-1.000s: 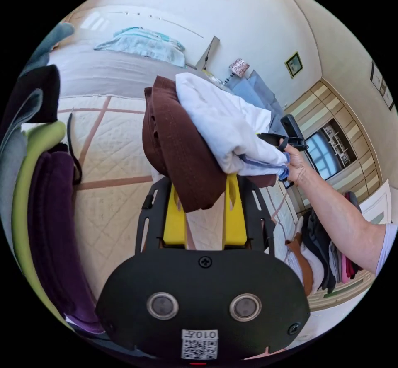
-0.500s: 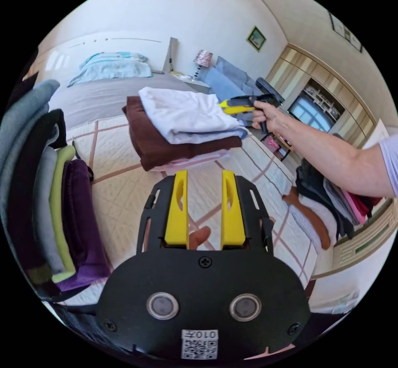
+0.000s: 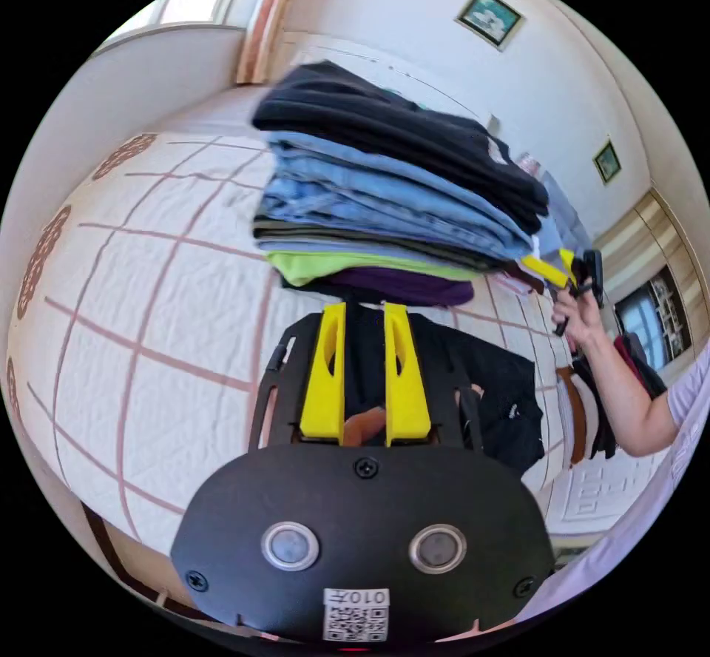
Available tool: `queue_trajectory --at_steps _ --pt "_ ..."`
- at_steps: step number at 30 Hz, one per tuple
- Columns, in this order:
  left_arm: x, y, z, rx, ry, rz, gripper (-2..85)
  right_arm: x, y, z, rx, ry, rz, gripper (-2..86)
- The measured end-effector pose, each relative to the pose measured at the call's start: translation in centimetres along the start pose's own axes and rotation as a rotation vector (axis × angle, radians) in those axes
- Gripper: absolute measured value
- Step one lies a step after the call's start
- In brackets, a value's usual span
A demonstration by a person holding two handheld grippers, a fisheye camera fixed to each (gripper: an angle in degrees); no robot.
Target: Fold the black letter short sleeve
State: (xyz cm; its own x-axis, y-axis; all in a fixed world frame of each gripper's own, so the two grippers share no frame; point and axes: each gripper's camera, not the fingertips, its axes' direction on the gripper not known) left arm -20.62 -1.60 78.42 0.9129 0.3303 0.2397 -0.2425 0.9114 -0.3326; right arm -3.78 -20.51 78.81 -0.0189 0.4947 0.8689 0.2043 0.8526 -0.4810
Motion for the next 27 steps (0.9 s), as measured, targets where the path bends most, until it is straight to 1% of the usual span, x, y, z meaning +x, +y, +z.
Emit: queue_trajectory --at_steps 2,3,5,6,8,10,11,14,16,19,22,27 --pt "-8.8 -1.5 -2.1 0.091 -0.047 -0.116 11.1 2.9 0.7 3.0 -0.024 -0.104 0.074 26.1" --pt "-10.8 -2.0 -2.1 0.106 -0.041 -0.138 11.3 5.1 1.2 3.6 0.016 -0.139 0.138 25.4" --pt "-17.8 -4.2 -1.6 0.148 0.004 -0.227 12.2 8.4 1.9 3.3 0.119 -0.168 0.243 23.9" --pt "-19.2 -4.8 -1.3 0.156 0.02 -0.24 12.3 10.2 2.2 2.8 0.164 -0.154 0.299 23.0" --pt "-23.3 -7.6 1.4 0.11 0.09 -0.261 12.7 12.7 2.5 2.2 0.204 -0.126 0.365 22.2" --pt "-25.1 -9.5 4.0 0.05 0.13 -0.25 12.9 14.8 2.2 2.1 0.198 -0.129 0.408 21.6" --pt "-25.7 -10.6 5.8 0.012 0.195 -0.229 12.9 15.9 1.7 2.2 0.186 -0.124 0.415 21.3" --pt "-25.5 -12.4 9.3 -0.071 0.253 -0.153 12.7 18.7 0.3 2.9 0.13 -0.131 0.438 20.7" --pt "-25.9 -12.4 10.5 -0.08 0.289 -0.143 12.4 20.2 -0.3 3.4 0.106 -0.141 0.445 20.3" --pt "-28.3 -11.0 11.0 -0.048 0.396 -0.206 12.4 22.3 -0.7 4.0 0.093 -0.185 0.45 19.6" --pt "-30.5 -8.8 10.4 -0.037 0.411 -0.266 12.4 24.3 -0.3 3.9 0.097 -0.236 0.462 18.9" --pt "-32.5 -7.2 11.6 -0.034 0.572 -0.323 11.5 27.9 -0.1 3.6 0.052 -0.343 0.507 18.2"
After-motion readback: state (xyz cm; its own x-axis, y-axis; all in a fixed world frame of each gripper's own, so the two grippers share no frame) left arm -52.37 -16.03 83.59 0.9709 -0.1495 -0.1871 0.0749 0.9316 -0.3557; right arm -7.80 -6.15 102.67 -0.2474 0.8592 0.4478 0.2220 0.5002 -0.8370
